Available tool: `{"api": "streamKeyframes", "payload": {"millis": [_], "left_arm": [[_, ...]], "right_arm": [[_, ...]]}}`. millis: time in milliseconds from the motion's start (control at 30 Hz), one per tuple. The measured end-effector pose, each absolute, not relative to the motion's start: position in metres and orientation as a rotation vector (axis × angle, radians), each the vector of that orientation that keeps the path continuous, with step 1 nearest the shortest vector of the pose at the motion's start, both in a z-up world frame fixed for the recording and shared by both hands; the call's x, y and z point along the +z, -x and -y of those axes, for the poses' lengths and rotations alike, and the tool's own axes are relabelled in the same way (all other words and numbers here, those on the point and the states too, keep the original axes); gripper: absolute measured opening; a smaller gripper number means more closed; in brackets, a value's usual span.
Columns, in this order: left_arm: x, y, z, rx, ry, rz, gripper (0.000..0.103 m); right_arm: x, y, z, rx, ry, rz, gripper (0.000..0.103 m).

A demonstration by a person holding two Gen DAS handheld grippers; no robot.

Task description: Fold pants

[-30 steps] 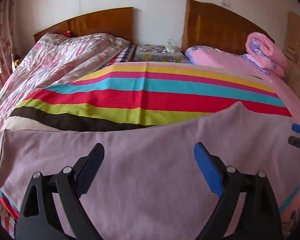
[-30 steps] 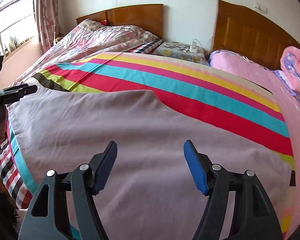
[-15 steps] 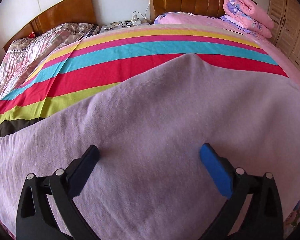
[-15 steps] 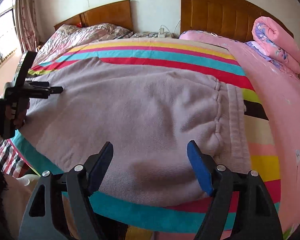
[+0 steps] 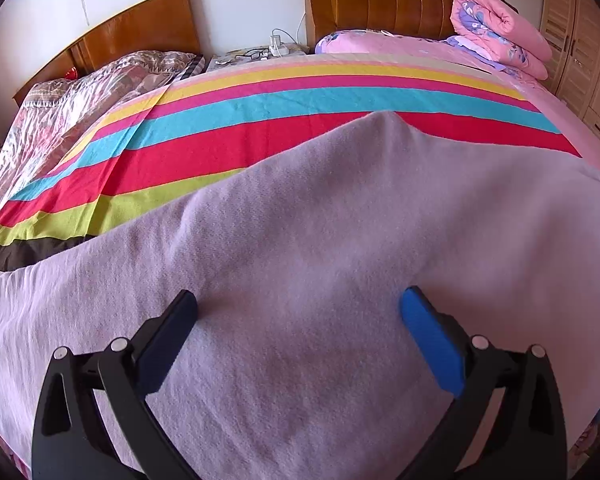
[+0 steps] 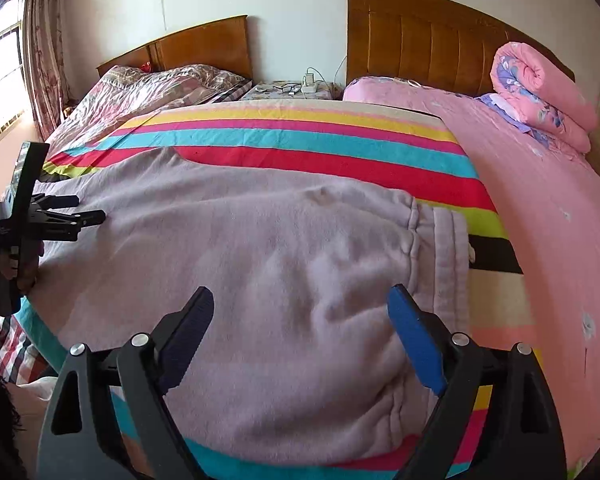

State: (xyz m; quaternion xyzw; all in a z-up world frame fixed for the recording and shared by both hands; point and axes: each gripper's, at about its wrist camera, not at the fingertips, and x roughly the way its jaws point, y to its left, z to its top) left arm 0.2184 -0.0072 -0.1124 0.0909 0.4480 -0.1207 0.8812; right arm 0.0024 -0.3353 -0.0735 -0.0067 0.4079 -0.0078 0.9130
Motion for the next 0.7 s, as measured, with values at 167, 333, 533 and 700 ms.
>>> {"api": "streamKeyframes", "payload": {"millis": [167, 333, 533, 700], "left_arm": [[-0.113, -0.218, 0.003, -0.259, -0.17, -0.938, 0.102], [-0.113, -0.218, 0.003, -0.263, -0.165, -0.936, 0.102], [-0.113, -0.217, 0.003, -0.253, -0.164, -0.933, 0.102], [-0.092, -0.201, -0.02, -0.202, -0.089, -0.865, 0.102]], "right_arm": [[-0.102, -0.008, 0.336, -0.04, 0.074, -0.947, 0.089], [-0.079, -0.004, 0.329, -0.118, 0.037, -0.928, 0.088], [-0.045, -0.025, 0.273, -0.025, 0.002, -0.774, 0.088], [-0.006, -0.032, 0.215, 0.154, -0.03, -0.666, 0.088]]}}
